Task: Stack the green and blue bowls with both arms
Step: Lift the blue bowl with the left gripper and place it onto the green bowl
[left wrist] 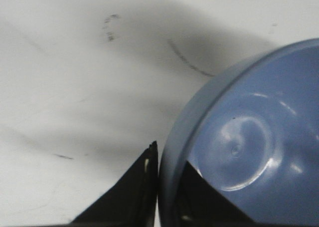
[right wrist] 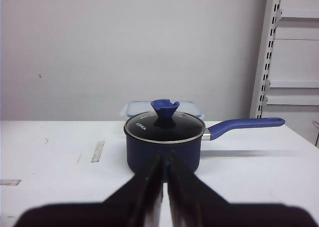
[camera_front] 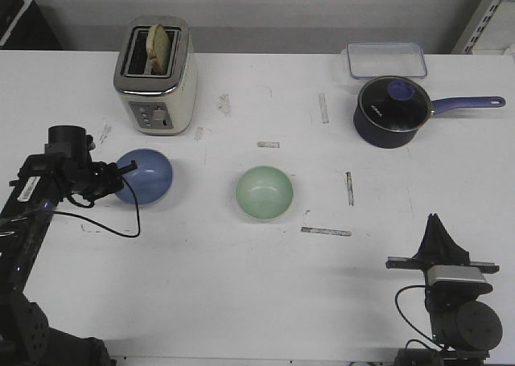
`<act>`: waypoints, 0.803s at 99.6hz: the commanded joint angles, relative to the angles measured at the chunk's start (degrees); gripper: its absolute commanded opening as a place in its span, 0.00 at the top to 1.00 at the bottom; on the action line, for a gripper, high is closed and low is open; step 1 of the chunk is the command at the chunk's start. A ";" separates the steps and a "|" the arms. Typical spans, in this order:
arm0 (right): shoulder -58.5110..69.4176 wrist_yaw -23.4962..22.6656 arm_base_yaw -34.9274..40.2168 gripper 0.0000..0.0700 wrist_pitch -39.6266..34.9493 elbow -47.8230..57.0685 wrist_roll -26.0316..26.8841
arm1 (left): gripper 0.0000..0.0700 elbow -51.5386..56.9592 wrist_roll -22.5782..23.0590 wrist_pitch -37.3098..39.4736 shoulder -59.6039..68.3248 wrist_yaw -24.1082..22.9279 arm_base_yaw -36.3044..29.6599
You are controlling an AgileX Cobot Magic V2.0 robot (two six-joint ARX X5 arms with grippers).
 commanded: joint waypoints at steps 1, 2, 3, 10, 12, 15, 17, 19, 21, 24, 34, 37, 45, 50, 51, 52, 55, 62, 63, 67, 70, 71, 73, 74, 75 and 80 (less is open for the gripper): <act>-0.07 0.00 0.09 0.99 0.61 -0.17 0.59 | 1.00 2.64 -1.09 -0.20 0.50 0.44 -2.75; -0.07 0.00 0.09 0.99 0.61 -0.17 0.59 | 1.00 2.91 -1.09 -0.13 0.50 0.44 -3.23; -0.07 0.00 0.09 0.99 0.61 -0.17 0.59 | 1.00 3.21 -1.09 -0.09 0.50 0.44 -3.69; -0.07 0.00 0.09 0.99 0.61 -0.17 0.59 | 1.00 5.62 -1.16 0.15 0.50 0.44 -7.21; -0.07 0.00 0.09 0.99 0.61 -0.17 0.59 | 1.00 6.10 -1.25 0.17 0.50 0.44 -7.96; -0.07 0.00 0.09 0.99 0.61 -0.17 0.59 | 1.00 7.06 -1.64 0.24 0.52 0.44 -9.51; -0.07 0.00 0.09 0.99 0.61 -0.17 0.59 | 1.00 7.82 -2.16 0.37 0.55 0.44 -10.82; -0.07 0.00 0.09 0.99 0.61 -0.17 0.59 | 1.00 8.28 -2.47 0.48 0.57 0.44 -11.61; -0.07 0.00 0.09 0.99 0.61 -0.17 0.59 | 1.00 8.85 -2.75 0.70 0.61 0.44 -12.66; -0.07 0.00 0.09 0.99 0.61 -0.17 0.59 | 1.00 9.51 -3.21 1.38 0.61 0.44 -14.19; -0.07 0.00 0.09 0.99 0.61 -0.17 0.59 | 1.00 10.69 -4.31 5.05 0.61 1.31 -19.39; -0.07 0.00 0.09 0.99 0.61 -0.17 0.59 | 1.00 10.73 -4.31 6.36 0.61 1.99 -20.81; -0.07 0.00 0.09 0.99 0.61 -0.17 0.59 | 1.00 10.73 -5.09 9.66 0.70 3.48 -24.46; -0.07 0.00 0.09 0.99 0.61 -0.17 0.59 | 1.00 10.73 -5.57 11.74 0.83 3.74 -26.60; -0.07 0.00 0.09 0.99 0.61 -0.17 0.59 | 1.00 10.73 -5.57 12.15 0.87 3.74 -27.04; -0.07 0.00 0.09 0.99 0.61 -0.17 0.59 | 1.00 10.73 -5.57 12.52 0.92 3.74 -27.45; -0.07 0.00 0.09 0.99 0.61 -0.17 0.59 | 1.00 10.73 -5.57 13.62 1.03 3.74 -28.68; -0.07 0.00 0.09 0.99 0.61 -0.17 0.59 | 1.00 10.73 -5.57 16.06 1.53 3.74 -31.26; -0.07 0.00 0.09 0.99 0.61 -0.17 0.59 | 1.00 10.73 -5.57 16.33 1.64 3.74 -31.56; -0.07 0.00 0.09 0.99 0.61 -0.17 0.59 | 1.00 10.73 -5.57 17.31 2.05 3.74 -32.70; -0.07 0.00 0.09 0.99 0.61 -0.17 0.59 | 1.00 10.73 -5.57 17.84 2.40 3.74 -33.44; -0.07 0.00 0.09 0.99 0.61 -0.17 0.59 | 1.00 10.73 -5.57 17.94 2.54 3.74 -33.66; -0.07 0.00 0.09 0.99 0.61 -0.17 0.59 | 1.00 10.73 -5.57 18.14 2.78 3.74 -34.07; -0.07 0.00 0.09 0.99 0.61 -0.17 0.59 | 1.00 10.73 -5.57 18.18 2.91 3.74 -34.27; -0.07 0.00 0.09 0.99 0.61 -0.17 0.59 | 1.00 10.73 -5.57 18.23 3.04 3.74 -34.45; -0.07 0.00 0.09 0.99 0.61 -0.17 0.59 | 1.00 10.73 -5.57 18.18 3.85 3.74 -35.23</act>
